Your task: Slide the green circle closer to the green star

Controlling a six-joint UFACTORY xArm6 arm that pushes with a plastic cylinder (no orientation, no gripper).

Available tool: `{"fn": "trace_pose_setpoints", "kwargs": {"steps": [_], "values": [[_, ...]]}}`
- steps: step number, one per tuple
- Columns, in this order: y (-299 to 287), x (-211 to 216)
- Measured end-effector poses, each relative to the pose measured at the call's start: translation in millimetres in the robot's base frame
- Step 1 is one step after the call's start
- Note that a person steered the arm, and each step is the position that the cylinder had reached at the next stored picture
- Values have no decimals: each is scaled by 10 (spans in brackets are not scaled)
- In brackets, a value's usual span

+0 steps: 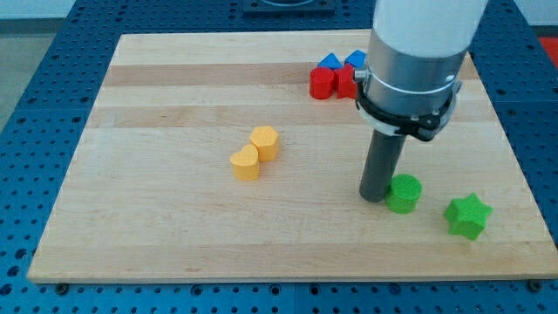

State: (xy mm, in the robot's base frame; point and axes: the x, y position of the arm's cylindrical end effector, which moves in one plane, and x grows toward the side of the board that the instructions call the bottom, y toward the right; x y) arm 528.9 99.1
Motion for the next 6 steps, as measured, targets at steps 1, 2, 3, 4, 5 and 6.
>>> {"fn": "trace_pose_setpoints", "kwargs": {"steps": [1,2,3,4,5,6], "values": [[29,75],[170,49],[268,29],[389,29],[544,28],[684,12]]}}
